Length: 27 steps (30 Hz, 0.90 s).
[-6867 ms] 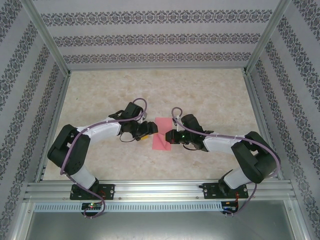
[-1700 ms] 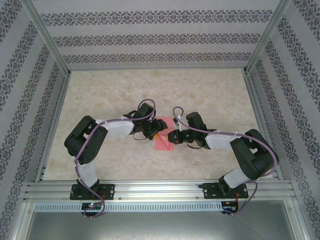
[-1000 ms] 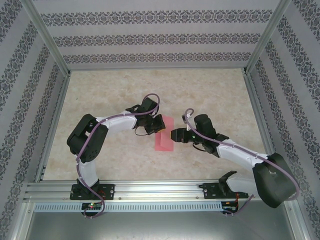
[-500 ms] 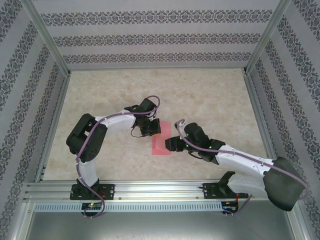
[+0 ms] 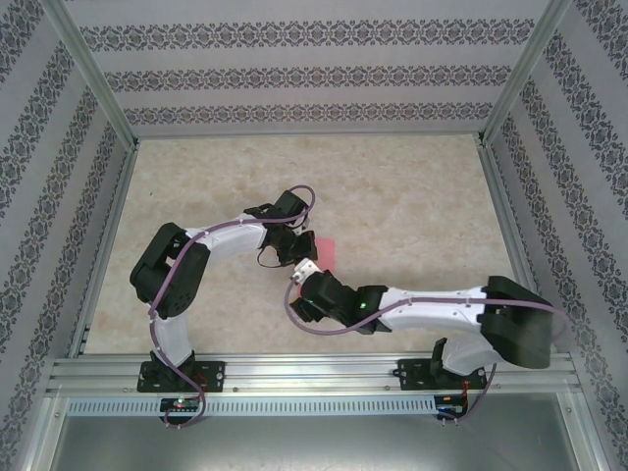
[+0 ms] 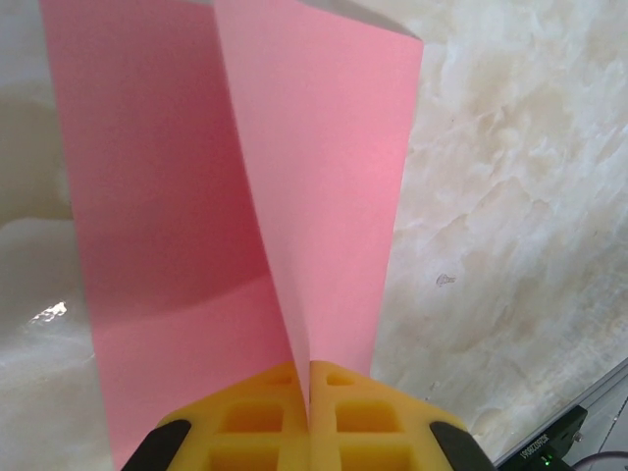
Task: Fold a paper plane with a square sheet of paper (pick it up from the middle)
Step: Fold the triangle a second time at the center of the table.
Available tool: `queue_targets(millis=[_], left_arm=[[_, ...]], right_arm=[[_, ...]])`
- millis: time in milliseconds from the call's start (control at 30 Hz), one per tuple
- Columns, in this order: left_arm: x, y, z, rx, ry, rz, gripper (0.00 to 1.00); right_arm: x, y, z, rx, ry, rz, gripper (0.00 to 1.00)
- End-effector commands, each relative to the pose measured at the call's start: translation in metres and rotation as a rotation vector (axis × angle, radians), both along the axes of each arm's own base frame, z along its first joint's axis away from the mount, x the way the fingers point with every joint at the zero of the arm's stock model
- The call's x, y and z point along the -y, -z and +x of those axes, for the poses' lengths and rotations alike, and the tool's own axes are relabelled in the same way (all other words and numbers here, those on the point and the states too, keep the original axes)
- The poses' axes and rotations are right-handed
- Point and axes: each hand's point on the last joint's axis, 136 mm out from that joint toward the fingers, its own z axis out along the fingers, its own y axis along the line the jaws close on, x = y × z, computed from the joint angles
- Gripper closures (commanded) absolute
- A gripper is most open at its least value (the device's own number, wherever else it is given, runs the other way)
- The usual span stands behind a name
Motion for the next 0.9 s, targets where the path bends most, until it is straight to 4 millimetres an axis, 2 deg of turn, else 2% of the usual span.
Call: queue_targets(millis=[0,233,333,567,767,867], left_arm=[[0.001,-0.007,0.002,0.005,0.012,-0.016,0.98],[0.000,-0.007,0.002,0.003,0.017,-0.009,0.97],[0.000,-0.007,0.002,0.004,0.017,-0.008,0.97],[0.000,-0.005,0.001,0.002,0.017,-0.002,0.97],[-0.001,-0.007,0.003,0.007,0.017,0.004,0.94],[-0.004,-0.009,0.003,0.018,0.014,0.017,0.86]], right_arm=[[-0.001,0.000,0.014,0.105,0.037,-0.121,0.32],[0.010,0.005,0.019,0.156,0.095,-0.210,0.40],[0.016,0.004,0.018,0.161,0.100,-0.225,0.47],[0.015,-0.002,0.017,0.165,0.106,-0.192,0.72],[0.017,-0.001,0.016,0.144,0.121,-0.175,0.98],[0.020,0.000,0.017,0.105,0.134,-0.132,1.00]])
